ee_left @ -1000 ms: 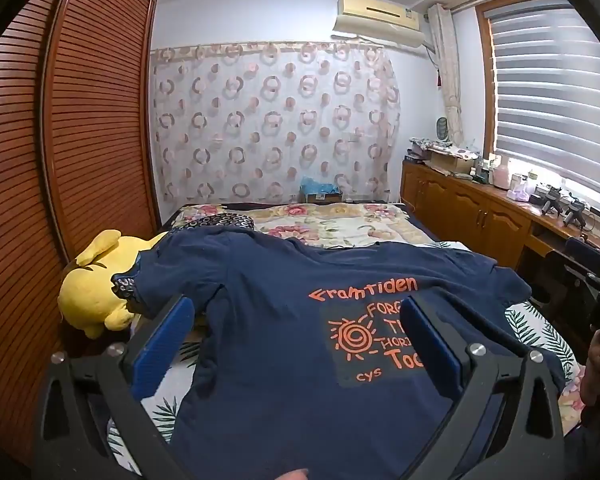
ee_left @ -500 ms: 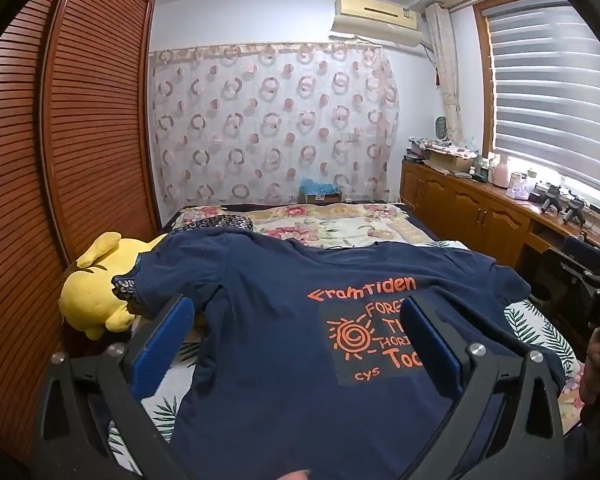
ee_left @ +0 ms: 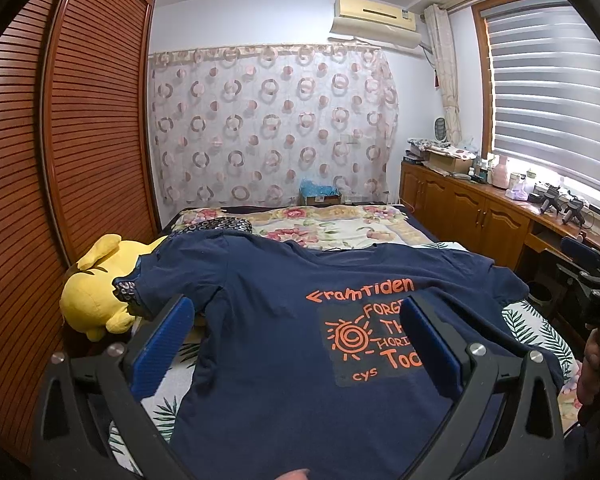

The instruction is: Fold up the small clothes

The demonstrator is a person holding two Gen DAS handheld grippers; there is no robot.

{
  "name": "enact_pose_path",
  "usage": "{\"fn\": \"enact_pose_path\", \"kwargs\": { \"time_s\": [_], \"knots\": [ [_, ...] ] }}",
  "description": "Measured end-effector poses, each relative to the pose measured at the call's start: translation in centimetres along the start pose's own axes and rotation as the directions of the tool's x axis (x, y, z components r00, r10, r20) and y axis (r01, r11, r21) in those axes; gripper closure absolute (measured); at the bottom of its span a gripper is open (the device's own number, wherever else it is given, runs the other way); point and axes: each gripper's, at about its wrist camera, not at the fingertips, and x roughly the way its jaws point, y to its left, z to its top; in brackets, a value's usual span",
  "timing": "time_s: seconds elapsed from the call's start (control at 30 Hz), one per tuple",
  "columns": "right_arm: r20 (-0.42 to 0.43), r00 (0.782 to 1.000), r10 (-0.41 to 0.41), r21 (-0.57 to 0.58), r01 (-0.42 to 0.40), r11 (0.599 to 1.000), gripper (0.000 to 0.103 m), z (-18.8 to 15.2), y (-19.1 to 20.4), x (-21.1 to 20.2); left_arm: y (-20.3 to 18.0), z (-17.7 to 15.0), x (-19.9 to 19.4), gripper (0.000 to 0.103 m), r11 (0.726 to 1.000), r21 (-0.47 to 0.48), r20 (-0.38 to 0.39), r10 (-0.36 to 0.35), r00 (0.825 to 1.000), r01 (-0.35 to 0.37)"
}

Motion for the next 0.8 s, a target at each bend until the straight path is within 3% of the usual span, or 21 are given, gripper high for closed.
{"fn": "enact_pose_path", "kwargs": {
  "time_s": [0.8],
  "knots": [
    [0.000,1.000,0.001,0.004,-0.001,1.000,0.000,0.27,0.05,-0.21,-0.57,1.42,-1.01,0.000,1.000,0.009,0.013,0.004,1.000,-0.005]
  ]
}}
